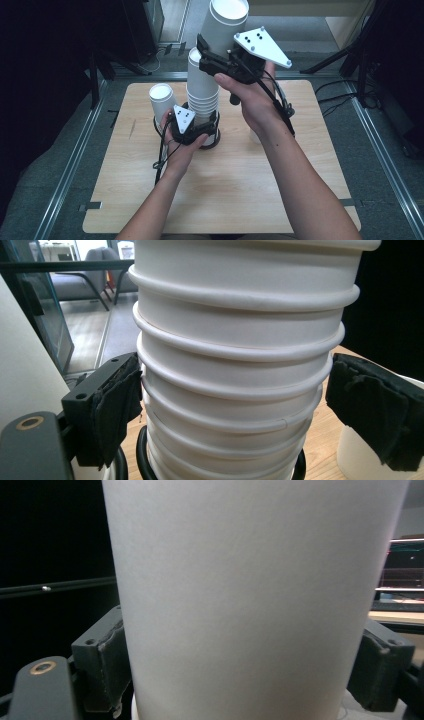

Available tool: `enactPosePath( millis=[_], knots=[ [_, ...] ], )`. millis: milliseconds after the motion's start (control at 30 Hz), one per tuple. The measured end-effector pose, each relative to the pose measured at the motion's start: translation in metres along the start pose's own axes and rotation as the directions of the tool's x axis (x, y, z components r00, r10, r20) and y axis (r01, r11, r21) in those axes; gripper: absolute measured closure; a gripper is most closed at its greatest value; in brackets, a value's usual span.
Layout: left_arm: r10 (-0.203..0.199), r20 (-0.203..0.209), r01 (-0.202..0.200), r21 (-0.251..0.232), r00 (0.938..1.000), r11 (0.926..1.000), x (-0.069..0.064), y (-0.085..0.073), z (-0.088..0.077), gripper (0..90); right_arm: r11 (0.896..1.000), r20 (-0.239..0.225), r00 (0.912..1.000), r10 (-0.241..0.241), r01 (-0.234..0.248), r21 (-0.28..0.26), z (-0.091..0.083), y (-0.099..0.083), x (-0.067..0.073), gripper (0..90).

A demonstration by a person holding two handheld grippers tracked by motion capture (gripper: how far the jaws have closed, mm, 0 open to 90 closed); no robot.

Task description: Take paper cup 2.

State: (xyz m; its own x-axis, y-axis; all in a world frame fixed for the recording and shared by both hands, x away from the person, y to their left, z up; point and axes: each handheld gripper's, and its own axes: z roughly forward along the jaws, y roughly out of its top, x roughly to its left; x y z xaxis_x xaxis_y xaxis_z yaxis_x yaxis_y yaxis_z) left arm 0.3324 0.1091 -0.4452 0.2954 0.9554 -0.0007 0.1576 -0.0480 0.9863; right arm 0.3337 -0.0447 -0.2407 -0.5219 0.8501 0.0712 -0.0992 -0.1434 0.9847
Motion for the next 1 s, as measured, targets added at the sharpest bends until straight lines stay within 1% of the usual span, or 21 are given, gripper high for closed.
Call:
enactPosePath(
  millis=[33, 67, 133, 167, 300, 333, 367, 400, 467, 500, 533, 600, 667, 700, 800, 833, 933, 1000],
  knots=[
    [0.004, -0.003, -0.004, -0.002, 1.0, 1.0, 0.0, 0.0, -0.001, 8.8, 1.0, 0.004, 1.0, -0.003, 0.003, 0.0, -0.002, 0.0, -0.002, 14.5],
    [0.009, -0.004, -0.009, -0.002, 1.0, 1.0, 0.0, -0.001, -0.001, 9.4, 1.0, 0.015, 0.9999, -0.005, 0.005, 0.0, -0.007, -0.001, -0.007, 14.5],
    [0.011, -0.003, -0.011, -0.003, 0.9999, 0.9999, 0.0, -0.001, -0.002, 9.7, 1.0, 0.016, 0.9999, -0.002, 0.002, 0.001, -0.009, -0.002, -0.009, 14.5],
    [0.011, 0.0, -0.011, -0.005, 0.9999, 0.9999, 0.0, -0.002, -0.002, 10.0, 1.0, 0.022, 0.9997, 0.003, -0.003, 0.004, -0.015, -0.003, -0.014, 14.5],
    [0.01, 0.0, -0.01, -0.006, 0.9999, 0.9999, 0.001, -0.002, -0.004, 10.0, 1.0, 0.028, 0.9996, 0.006, -0.006, 0.003, -0.021, -0.005, -0.019, 14.5],
    [0.012, -0.001, -0.012, -0.003, 0.9999, 0.9999, 0.001, -0.003, -0.005, 10.0, 1.0, 0.032, 0.9995, 0.007, -0.007, 0.001, -0.026, -0.006, -0.024, 14.5],
    [0.012, -0.001, -0.012, -0.003, 0.9999, 0.9999, 0.001, -0.003, -0.005, 10.0, 1.0, 0.032, 0.9995, 0.007, -0.007, 0.001, -0.026, -0.006, -0.024, 14.5],
    [0.015, 0.0, -0.015, -0.005, 0.9999, 0.9999, 0.002, -0.003, -0.006, 10.0, 1.0, 0.036, 0.9993, 0.009, -0.009, -0.003, -0.03, -0.007, -0.028, 14.5],
    [0.021, -0.001, -0.021, -0.004, 0.9998, 0.9998, 0.002, -0.003, -0.007, 10.0, 1.0, 0.037, 0.9993, 0.009, -0.009, -0.003, -0.032, -0.007, -0.03, 14.5],
    [0.032, 0.0, -0.032, -0.007, 0.9995, 0.9995, 0.001, -0.003, -0.009, 9.9, 1.0, 0.041, 0.9991, 0.007, -0.007, -0.003, -0.035, -0.008, -0.033, 14.5],
    [0.032, 0.0, -0.032, -0.007, 0.9995, 0.9995, 0.001, -0.003, -0.009, 9.9, 1.0, 0.041, 0.9991, 0.007, -0.007, -0.003, -0.035, -0.008, -0.033, 14.5],
    [0.044, 0.001, -0.044, -0.016, 0.999, 0.9989, 0.0, -0.004, -0.013, 9.9, 1.0, 0.05, 0.9987, 0.009, -0.009, -0.002, -0.042, -0.011, -0.038, 14.5],
    [0.043, 0.002, -0.043, -0.018, 0.9991, 0.9989, 0.0, -0.004, -0.014, 9.7, 1.0, 0.053, 0.9985, 0.008, -0.008, -0.001, -0.044, -0.013, -0.04, 14.5],
    [0.038, 0.005, -0.038, -0.021, 0.9993, 0.9991, 0.0, -0.004, -0.016, 9.3, 1.0, 0.059, 0.9982, 0.009, -0.01, 0.004, -0.048, -0.018, -0.043, 14.6],
    [0.041, 0.004, -0.041, -0.02, 0.9992, 0.999, 0.0, -0.003, -0.019, 8.7, 1.0, 0.063, 0.998, 0.008, -0.009, 0.012, -0.052, -0.023, -0.046, 14.9],
    [0.039, 0.006, -0.039, -0.022, 0.9992, 0.999, -0.001, -0.004, -0.022, 8.5, 1.0, 0.081, 0.9966, -0.01, 0.008, 0.019, -0.056, -0.029, -0.048, 15.2],
    [0.052, 0.011, -0.052, -0.025, 0.9986, 0.9983, -0.003, -0.005, -0.026, 8.5, 0.999, 0.095, 0.9951, -0.028, 0.026, 0.03, -0.063, -0.039, -0.05, 15.2],
    [0.051, 0.015, -0.05, -0.025, 0.9986, 0.9984, -0.004, -0.006, -0.028, 8.5, 0.999, 0.097, 0.9948, -0.03, 0.026, 0.035, -0.065, -0.042, -0.05, 15.2]
  ],
)
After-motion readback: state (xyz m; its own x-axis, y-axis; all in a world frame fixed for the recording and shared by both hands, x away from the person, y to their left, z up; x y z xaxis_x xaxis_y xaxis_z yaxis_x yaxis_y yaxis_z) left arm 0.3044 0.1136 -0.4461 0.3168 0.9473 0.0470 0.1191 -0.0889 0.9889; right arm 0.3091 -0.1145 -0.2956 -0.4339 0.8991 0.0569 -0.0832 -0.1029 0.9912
